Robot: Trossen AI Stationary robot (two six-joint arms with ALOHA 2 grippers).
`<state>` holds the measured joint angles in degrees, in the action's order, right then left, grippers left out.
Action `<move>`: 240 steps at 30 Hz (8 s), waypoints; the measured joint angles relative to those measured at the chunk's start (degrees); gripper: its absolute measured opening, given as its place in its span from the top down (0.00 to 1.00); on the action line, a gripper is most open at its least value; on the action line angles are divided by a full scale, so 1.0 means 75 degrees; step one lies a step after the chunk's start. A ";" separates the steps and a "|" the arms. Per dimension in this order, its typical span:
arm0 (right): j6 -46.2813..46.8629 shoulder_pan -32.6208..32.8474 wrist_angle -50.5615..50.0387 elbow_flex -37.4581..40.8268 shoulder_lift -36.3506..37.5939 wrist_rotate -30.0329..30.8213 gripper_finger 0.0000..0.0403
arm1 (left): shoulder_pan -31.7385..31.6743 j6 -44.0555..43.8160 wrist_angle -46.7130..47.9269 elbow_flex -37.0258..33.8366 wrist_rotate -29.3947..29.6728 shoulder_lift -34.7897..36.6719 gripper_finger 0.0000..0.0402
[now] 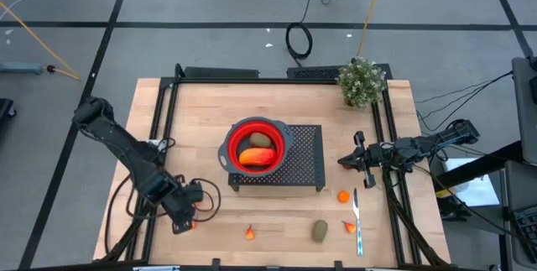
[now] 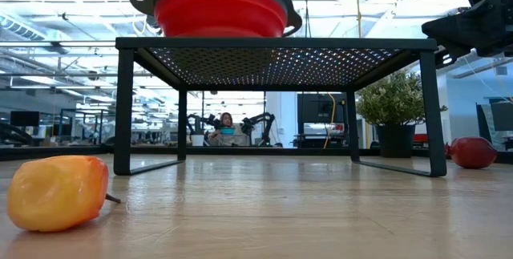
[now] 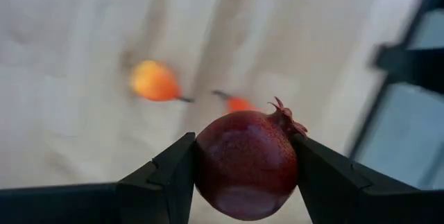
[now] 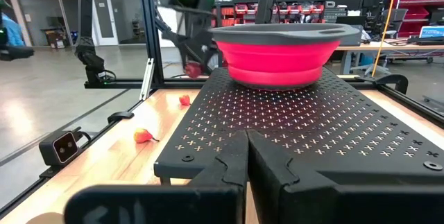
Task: Pick & Place Fruit
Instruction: Put the red pomegranate into the red strainer bowl on the shelf
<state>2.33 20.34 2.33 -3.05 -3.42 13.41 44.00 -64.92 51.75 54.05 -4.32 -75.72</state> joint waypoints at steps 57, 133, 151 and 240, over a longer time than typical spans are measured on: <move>-0.0459 0.0001 0.0000 -0.0003 0.0000 0.0000 1.00 | -0.0059 -0.3066 -1.0375 0.0512 0.8989 -0.0003 0.48; -0.0259 0.0002 -0.0003 -0.0003 0.0002 0.0000 1.00 | -0.1025 0.4190 -1.1568 0.0509 0.6318 -0.0006 0.48; -0.0259 0.0003 -0.0002 -0.0003 0.0002 0.0000 1.00 | -0.2731 0.5709 -0.9199 0.0509 0.6501 -0.0003 0.49; 0.0034 0.0001 0.0476 -0.0001 -0.0003 0.0017 1.00 | -0.4770 0.7444 -0.1221 0.2969 0.3271 -0.0697 0.14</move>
<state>2.59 20.34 5.90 -3.06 -3.44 13.54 8.23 -9.09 42.60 76.31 20.21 -80.95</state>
